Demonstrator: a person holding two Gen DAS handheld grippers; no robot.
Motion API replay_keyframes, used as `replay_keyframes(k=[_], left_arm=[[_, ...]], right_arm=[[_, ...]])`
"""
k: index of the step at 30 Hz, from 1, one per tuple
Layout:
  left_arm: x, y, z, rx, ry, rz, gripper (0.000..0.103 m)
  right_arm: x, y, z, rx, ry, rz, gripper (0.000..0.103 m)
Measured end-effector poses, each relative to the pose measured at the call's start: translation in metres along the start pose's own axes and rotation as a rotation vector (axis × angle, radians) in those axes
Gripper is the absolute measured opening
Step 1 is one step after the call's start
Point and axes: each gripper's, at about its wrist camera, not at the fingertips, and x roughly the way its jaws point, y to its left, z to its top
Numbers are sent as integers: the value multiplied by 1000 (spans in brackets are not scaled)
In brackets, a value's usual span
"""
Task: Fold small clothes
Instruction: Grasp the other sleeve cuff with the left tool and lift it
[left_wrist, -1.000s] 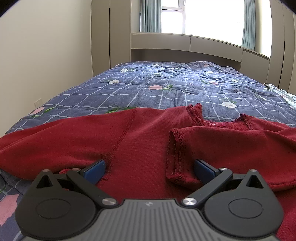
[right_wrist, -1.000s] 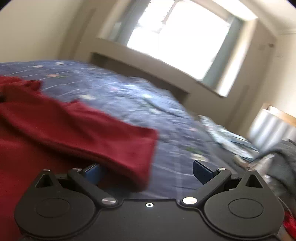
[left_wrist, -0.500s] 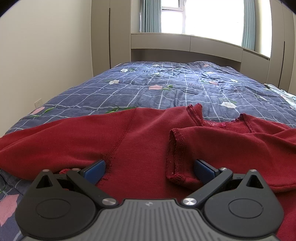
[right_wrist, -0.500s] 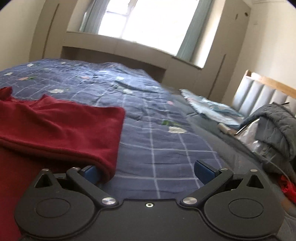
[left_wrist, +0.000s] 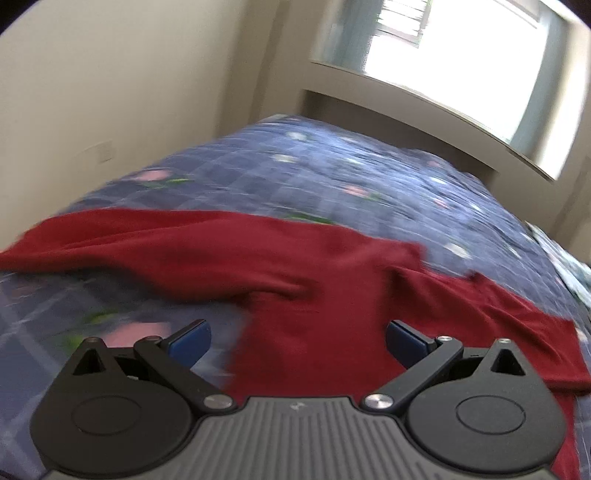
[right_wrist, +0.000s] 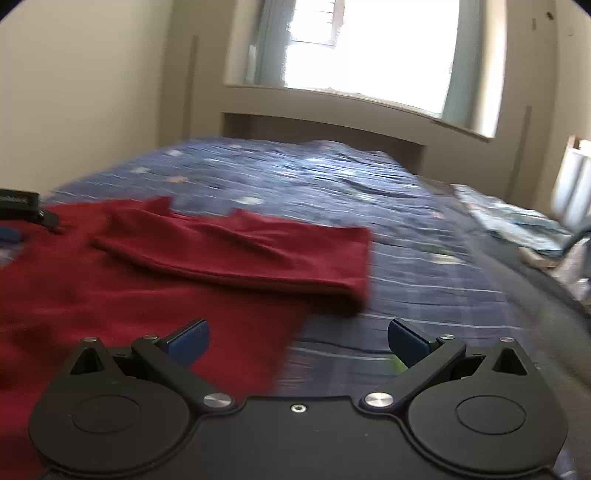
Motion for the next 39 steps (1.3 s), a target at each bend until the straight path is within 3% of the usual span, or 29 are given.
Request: replay_keyframes(k=[4,8,12,18,21,23,25,30,33,34,36,39], left_arm=[[-3,64,13,-104,-18,190,103],[1,131,25,-272,-9,271,103],[5,189,36,-484,-56,208,103],[12,235,42,-798,-144,95,100],[12,245,35,-907,-202,53,80],[15,254,26,-990,-226,43,60],[19,260,19,-1052,-242,53,52],[26,265,16,-1089,-262,87,51],[34,265,23,-1099,-256,162,31],[32,271,25,-1093,-249,188,13],[34,268,34,-1037,-251,246,10],[31,254,54,-900,-318,250,8]], right_arm=[[2,33,0,9,8,98,102],[8,58,0,12,24,149,102],[18,73,-4,29,50,180,102],[31,80,-12,19,104,162,102],[34,79,-15,22,116,165,103],[36,78,-16,25,122,167,103],[36,78,-16,22,123,165,103],[37,81,-17,10,121,157,103],[37,82,-17,2,120,152,103],[37,82,-17,1,120,151,103],[37,82,-17,3,119,151,103],[37,81,-18,11,114,156,103]])
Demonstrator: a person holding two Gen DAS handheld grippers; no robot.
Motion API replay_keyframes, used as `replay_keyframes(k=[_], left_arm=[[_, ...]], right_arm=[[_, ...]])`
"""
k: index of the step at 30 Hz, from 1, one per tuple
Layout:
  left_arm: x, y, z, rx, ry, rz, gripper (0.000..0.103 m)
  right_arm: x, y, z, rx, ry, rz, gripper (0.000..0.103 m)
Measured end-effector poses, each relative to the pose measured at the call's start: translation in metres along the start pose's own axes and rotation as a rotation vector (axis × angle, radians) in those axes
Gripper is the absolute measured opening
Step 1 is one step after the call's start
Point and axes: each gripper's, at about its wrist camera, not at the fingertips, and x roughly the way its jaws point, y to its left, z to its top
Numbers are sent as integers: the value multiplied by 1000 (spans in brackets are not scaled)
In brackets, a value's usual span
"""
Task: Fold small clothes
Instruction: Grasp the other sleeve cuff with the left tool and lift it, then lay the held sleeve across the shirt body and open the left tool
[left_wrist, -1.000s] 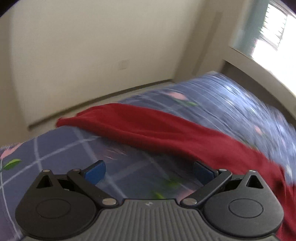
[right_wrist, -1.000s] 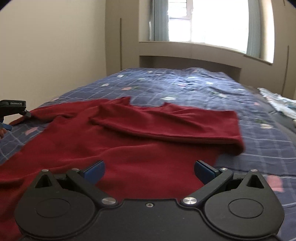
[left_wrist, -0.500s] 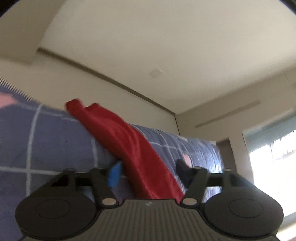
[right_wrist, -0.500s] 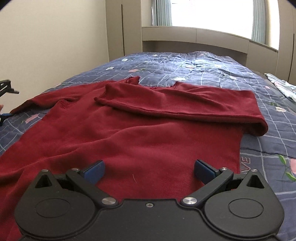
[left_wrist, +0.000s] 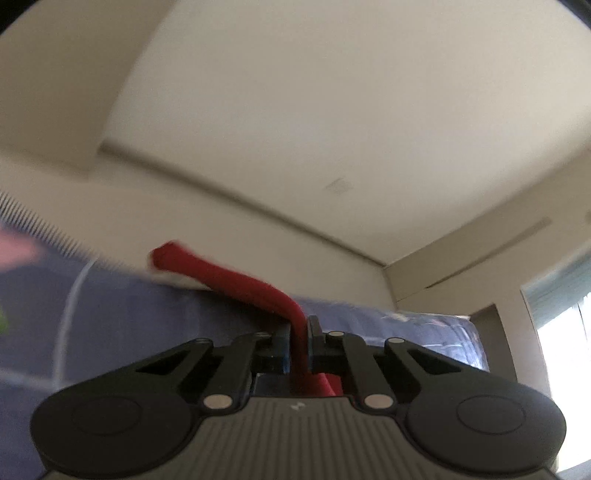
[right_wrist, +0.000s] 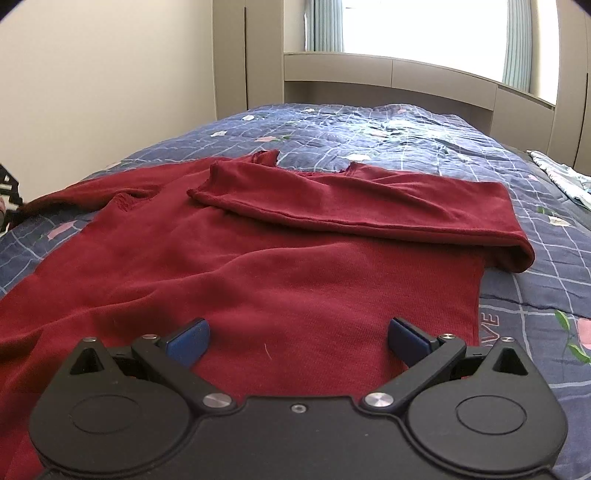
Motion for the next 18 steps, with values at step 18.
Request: replay_keyframes(k=[18], left_arm=[[-83,-212,-169,1230,24,-868,8]], right_arm=[[-24,-24,0,128,-73,-26,103]])
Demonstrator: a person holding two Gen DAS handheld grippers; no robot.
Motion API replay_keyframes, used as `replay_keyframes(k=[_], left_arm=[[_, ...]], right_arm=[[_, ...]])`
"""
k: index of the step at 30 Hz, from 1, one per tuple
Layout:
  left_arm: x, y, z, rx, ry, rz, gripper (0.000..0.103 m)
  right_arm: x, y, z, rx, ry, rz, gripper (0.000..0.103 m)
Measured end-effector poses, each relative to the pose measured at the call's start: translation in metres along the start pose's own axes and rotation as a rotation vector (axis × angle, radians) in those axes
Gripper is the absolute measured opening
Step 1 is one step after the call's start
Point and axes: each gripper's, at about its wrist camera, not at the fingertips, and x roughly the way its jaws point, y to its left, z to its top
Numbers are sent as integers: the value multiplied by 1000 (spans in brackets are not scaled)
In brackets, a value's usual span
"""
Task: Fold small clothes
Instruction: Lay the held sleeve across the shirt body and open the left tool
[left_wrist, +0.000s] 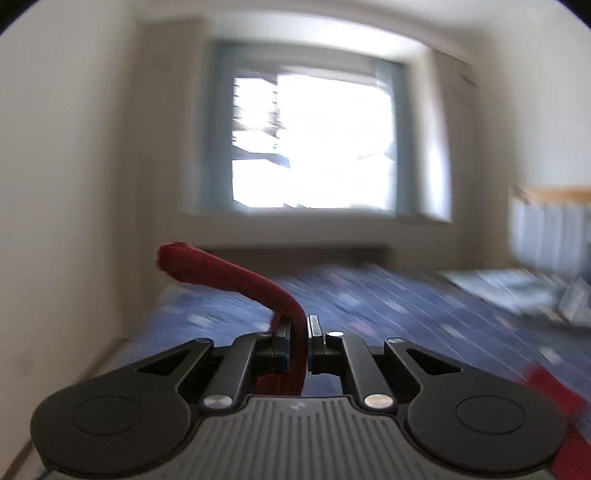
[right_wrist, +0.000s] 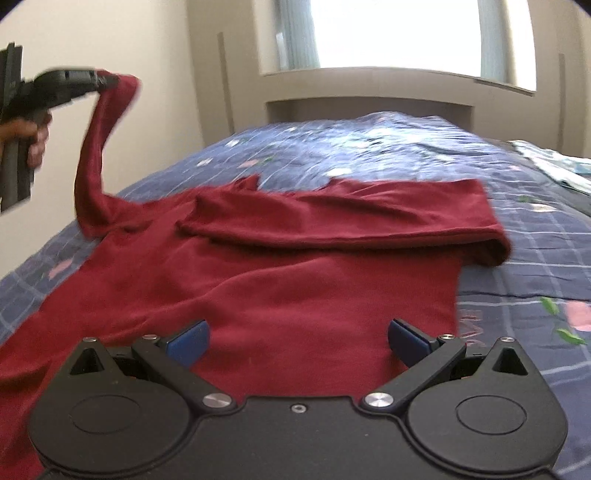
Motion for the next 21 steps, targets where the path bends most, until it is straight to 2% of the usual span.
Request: replay_keyframes(k=[2,5,7,9,10,12,13,14,16,17,19,21], left_arm=[[18,-26,-16,70,66,-86,8],[44,-58,-52,231,179,-191,8],[51,-82,-78,332,248,-241,8],[37,-115,-98,431,301,-280,11],[31,-136,-108,483,317,-291,16],[11,-155,-122,532,336,-309,41],[7,-156,-127,535,339,-326,61],[3,-158,-131,528,336,-339,73],[-8,-157,-130,494,332,-364,79],[-15,-154,-126,471,336,-370,86],[-19,-145,-120,415,338,-358,94],[-25,-135,-115,357,349,-348,97]], right_arm=[[-6,-8,1,18,-2,-23,103],[-14,-22,1,42,10,-47,103],[-20,-31,-2,54,17,-63,103],[-24,-37,-5,53,21,-83,103],[-26,-40,-7,53,22,-90,103],[-28,-47,-11,59,27,-101,103],[-29,-50,-13,64,29,-105,103],[-29,-53,-15,71,29,-110,103],[-28,-60,-16,95,27,-117,103],[-28,-64,-15,111,25,-117,103],[-28,-70,-13,145,14,-116,103],[-27,-73,-11,172,2,-113,103]])
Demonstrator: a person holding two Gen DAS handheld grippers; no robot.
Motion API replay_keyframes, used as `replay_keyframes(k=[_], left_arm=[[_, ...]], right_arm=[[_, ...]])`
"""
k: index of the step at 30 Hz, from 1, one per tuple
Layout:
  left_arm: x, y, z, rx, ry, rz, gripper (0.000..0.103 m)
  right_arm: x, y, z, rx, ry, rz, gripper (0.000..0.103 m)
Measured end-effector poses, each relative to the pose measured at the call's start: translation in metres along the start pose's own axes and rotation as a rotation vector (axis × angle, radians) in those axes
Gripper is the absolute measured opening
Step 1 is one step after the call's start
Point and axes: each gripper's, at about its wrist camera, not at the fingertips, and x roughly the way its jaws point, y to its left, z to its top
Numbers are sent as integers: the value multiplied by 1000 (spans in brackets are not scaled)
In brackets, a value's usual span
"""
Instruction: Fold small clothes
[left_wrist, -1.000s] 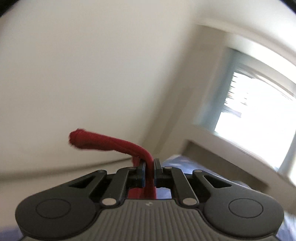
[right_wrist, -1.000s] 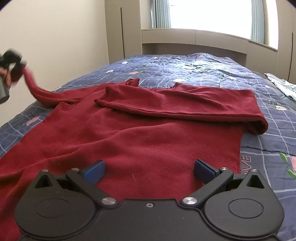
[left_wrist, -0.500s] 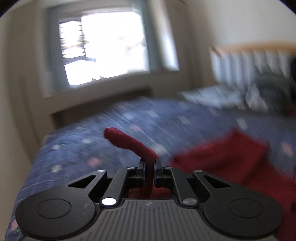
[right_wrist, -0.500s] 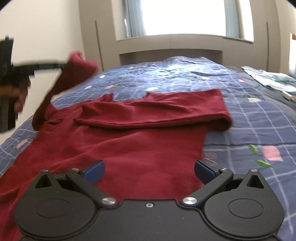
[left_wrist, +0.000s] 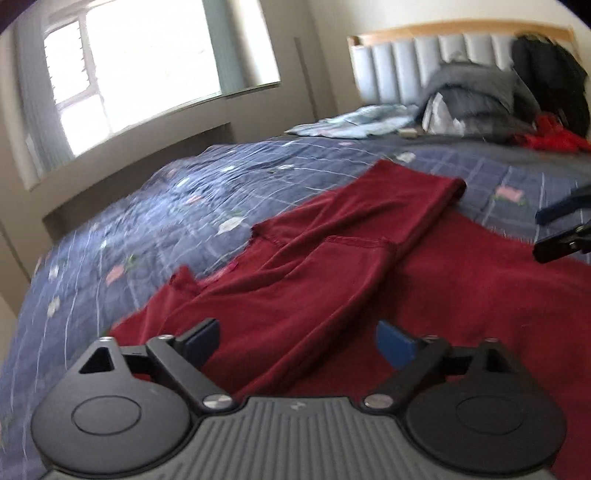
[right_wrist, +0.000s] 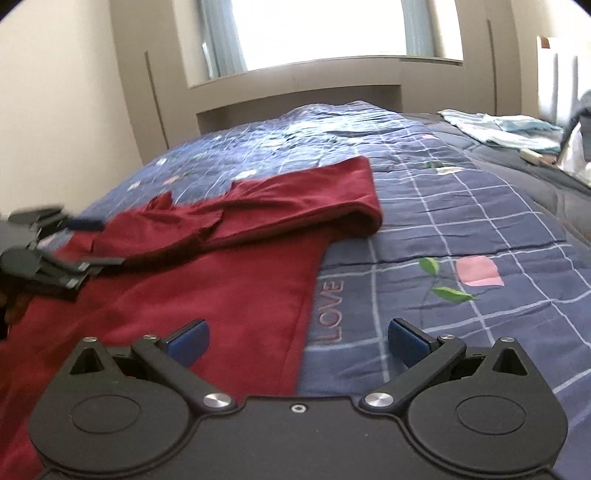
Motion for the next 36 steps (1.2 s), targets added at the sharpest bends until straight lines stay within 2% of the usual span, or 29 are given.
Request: replay_keyframes(k=[5,11,14,16,18,19,22,24,26,28,31,34,36], left_arm=[[-32,40,-4,-226,6,65,103],[-73,105,-34,-579,10,224,103],[-83,137,-55,-757,45,318,103],[-87,155,-69,-855,64,362,103],[-90,167,-81,-924,66,376,103],[-90,171,-87,-946,67,381,103],[-89,176,-97,-961,74,391,103],[-88,175,-99,-948,69,389,103],[-87,172,-99,-931,56,381,103],[-88,167,-96,-905,44,367,103],[-89,160,-93,-869,30,327,103],[-91,158,-90,-866,-1,284,103],[-90,159,-89,-878,-20,261,103]], right_arm=[[15,-2,13,45,-2,59,103],[57,21,52,-3,-42,169,102],[90,39,75,-21,-23,228,95],[112,50,86,-31,14,246,87],[130,60,92,-51,49,238,75],[138,64,94,-60,68,219,72],[145,77,93,-118,69,173,51],[144,84,93,-162,68,166,22],[144,87,92,-190,81,186,9],[140,90,97,-211,55,203,5],[122,94,118,-237,-43,222,4],[105,93,148,-240,-149,210,4],[98,91,165,-236,-183,205,4]])
